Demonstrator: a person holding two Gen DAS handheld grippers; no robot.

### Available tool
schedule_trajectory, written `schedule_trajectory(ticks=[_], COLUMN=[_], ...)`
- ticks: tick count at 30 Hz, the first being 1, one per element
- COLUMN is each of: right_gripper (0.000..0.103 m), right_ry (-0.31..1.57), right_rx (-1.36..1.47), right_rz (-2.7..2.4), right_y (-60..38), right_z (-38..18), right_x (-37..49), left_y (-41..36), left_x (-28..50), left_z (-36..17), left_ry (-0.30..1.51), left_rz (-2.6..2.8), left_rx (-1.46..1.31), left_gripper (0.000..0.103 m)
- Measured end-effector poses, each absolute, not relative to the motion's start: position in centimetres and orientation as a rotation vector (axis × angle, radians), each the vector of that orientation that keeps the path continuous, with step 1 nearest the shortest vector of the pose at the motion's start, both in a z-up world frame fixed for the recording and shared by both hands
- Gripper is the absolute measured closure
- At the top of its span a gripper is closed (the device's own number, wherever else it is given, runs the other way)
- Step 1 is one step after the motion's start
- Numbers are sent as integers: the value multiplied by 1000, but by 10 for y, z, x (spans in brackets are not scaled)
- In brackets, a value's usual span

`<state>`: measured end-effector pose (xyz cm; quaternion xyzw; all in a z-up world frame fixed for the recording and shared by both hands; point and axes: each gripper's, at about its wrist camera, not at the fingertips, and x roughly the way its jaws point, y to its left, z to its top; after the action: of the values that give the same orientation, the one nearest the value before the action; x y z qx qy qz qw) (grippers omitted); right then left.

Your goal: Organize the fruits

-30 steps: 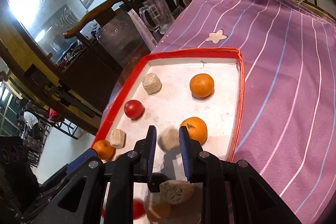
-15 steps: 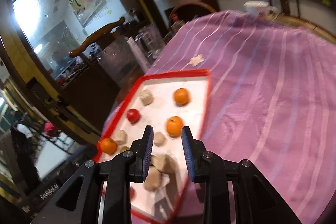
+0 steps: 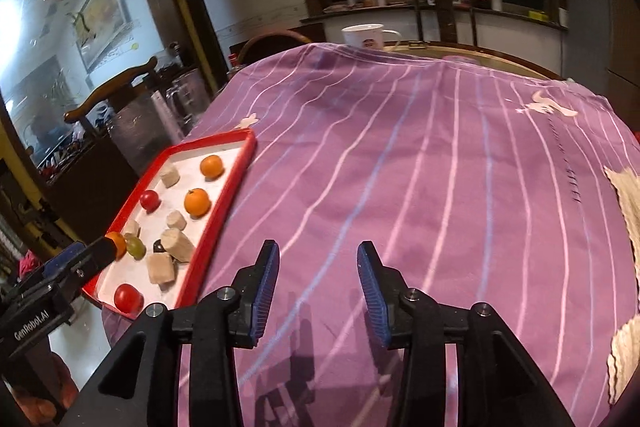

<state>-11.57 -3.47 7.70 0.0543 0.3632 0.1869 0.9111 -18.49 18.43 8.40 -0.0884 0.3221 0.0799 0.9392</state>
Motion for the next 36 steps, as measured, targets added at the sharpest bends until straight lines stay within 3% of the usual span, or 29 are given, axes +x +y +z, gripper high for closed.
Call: schedule_trajectory(ticks=[12, 36], right_gripper=[45, 38], right_ry=[638, 656], right_rx=[31, 16], right_rz=[371, 388], right_y=[-54, -58], right_z=[86, 77], right_x=[-145, -153], left_y=[145, 131], left_x=[-183, -183], left_z=[90, 87], left_ry=[669, 678], left_rz=[208, 247], left_rx=[-94, -59], left_gripper=[17, 16])
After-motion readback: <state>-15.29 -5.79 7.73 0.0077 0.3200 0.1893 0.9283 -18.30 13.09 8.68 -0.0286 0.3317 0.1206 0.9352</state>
